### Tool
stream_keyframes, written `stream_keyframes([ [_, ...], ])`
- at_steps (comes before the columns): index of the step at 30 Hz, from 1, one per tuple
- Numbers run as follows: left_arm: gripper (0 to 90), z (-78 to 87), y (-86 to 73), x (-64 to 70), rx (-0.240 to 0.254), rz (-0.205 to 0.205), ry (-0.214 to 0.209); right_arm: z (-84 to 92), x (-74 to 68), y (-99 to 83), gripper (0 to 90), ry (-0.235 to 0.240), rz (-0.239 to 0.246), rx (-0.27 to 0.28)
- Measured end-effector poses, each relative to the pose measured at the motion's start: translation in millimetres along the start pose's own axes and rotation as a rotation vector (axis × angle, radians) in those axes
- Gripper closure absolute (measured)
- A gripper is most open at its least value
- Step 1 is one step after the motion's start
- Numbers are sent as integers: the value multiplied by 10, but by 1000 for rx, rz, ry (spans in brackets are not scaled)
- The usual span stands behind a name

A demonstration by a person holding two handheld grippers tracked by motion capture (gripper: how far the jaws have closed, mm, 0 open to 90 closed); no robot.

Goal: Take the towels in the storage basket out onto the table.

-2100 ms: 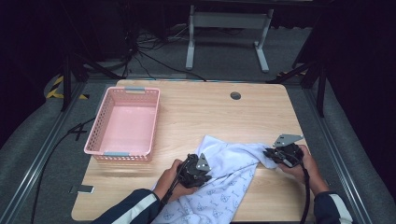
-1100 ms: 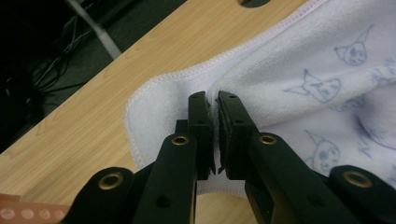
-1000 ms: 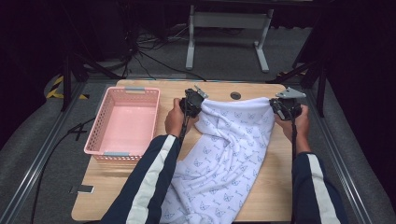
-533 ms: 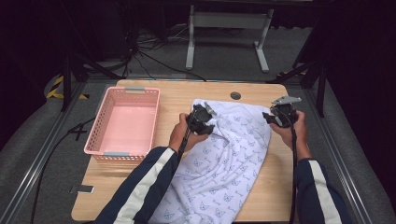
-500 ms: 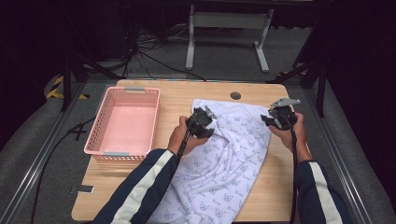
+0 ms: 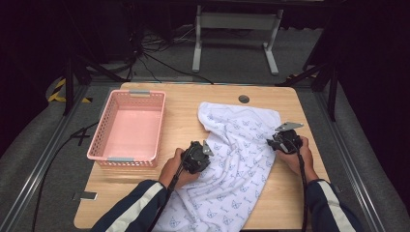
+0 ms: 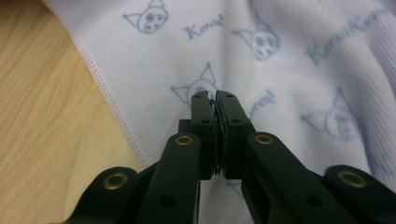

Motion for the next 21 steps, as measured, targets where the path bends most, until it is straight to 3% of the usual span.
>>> stream_keyframes([
  [3,890,85,-132,33,-8,3,28,-26,99,15,679,-84,29,-8],
  [7,892,164,-254,19,-27,22,77,-90,198,70,672,-107,22,-12],
  [11,893,215,-332,-17,-44,64,117,-173,282,157,655,-148,48,-24],
  [14,883,225,-340,-63,-26,108,131,-225,322,204,621,-142,17,-15],
  [15,870,223,-332,-74,-5,98,125,-226,329,202,565,-154,11,-3],
  [16,870,234,-325,-85,1,85,125,-226,329,202,565,-154,11,-3],
  [17,849,260,-313,-89,24,99,146,-216,330,192,555,-155,-2,3],
  [19,768,350,-259,-44,86,78,127,-136,291,166,530,-82,-28,44],
  [20,724,406,-251,-22,97,63,136,-81,279,158,529,-78,-27,60],
  [21,704,457,-244,15,115,48,116,-20,258,143,518,-56,-29,67],
])
Point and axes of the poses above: each handheld gripper's, and its own axes: z roughly backward along the jaws, y roughly out of its top, x roughly to its right, the point moved 7 cm from there along -z, roughly forward along the jaws
